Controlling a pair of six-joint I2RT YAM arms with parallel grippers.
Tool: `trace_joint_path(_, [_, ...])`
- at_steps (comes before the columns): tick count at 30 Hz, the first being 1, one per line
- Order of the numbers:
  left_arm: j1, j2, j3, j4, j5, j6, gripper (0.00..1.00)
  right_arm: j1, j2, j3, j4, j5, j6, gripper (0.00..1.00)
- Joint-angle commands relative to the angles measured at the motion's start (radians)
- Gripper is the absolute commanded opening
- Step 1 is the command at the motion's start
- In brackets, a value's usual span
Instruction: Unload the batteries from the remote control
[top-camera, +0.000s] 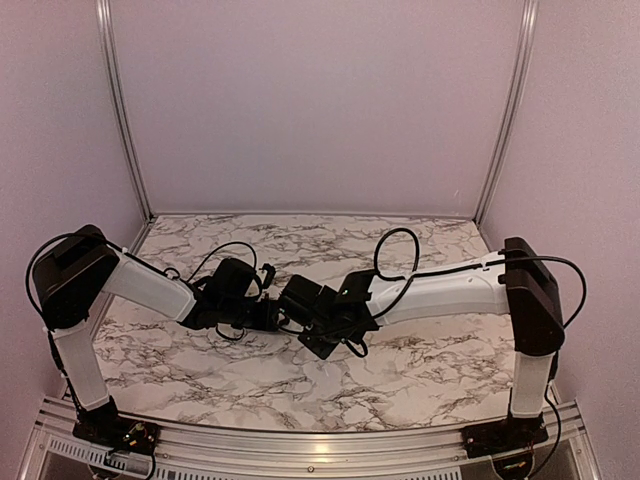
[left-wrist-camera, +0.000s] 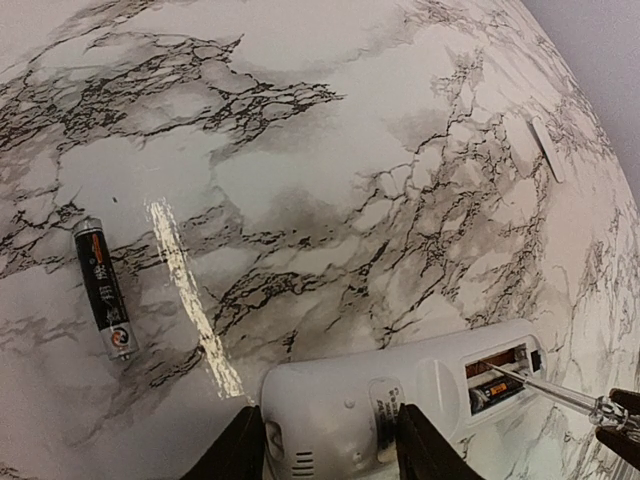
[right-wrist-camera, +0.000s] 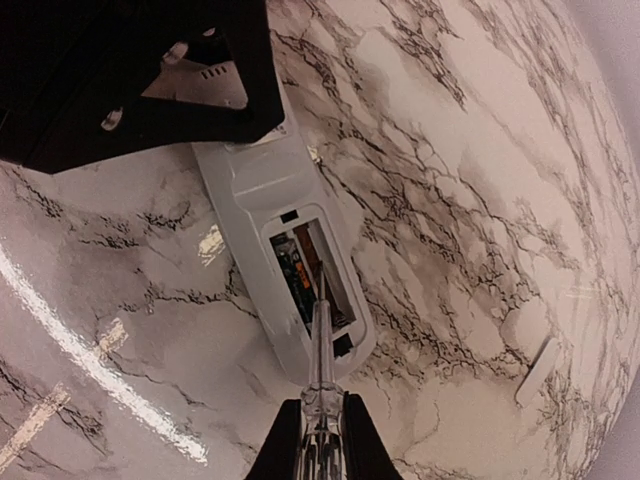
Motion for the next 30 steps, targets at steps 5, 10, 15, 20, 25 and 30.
trace_joint_path(5, [-0.011,0.001,-0.014,0.024,0.032,0.005,0.48,-0.027,0.012,-0.063,-0.002,-0.001,-0.023,0.00])
trace_joint_path(10, [-0.011,-0.018,-0.021,0.026,0.024,0.007,0.53,-0.041,-0.034,-0.085,0.043,-0.019,-0.026,0.00])
trace_joint_path(15, [-0.013,-0.022,-0.023,0.026,0.024,0.007,0.59,-0.053,-0.088,-0.116,0.087,-0.031,-0.021,0.00])
trace_joint_path(20, [-0.012,-0.032,-0.031,0.025,0.049,0.003,0.64,-0.069,-0.125,-0.158,0.126,-0.040,-0.009,0.00])
trace_joint_path(25, [-0.012,-0.040,-0.038,0.029,0.091,-0.010,0.65,-0.081,-0.151,-0.202,0.169,-0.051,-0.006,0.00])
trace_joint_path(30, [-0.012,-0.057,-0.063,0.043,0.112,-0.019,0.65,-0.098,-0.192,-0.247,0.210,-0.060,-0.007,0.00])
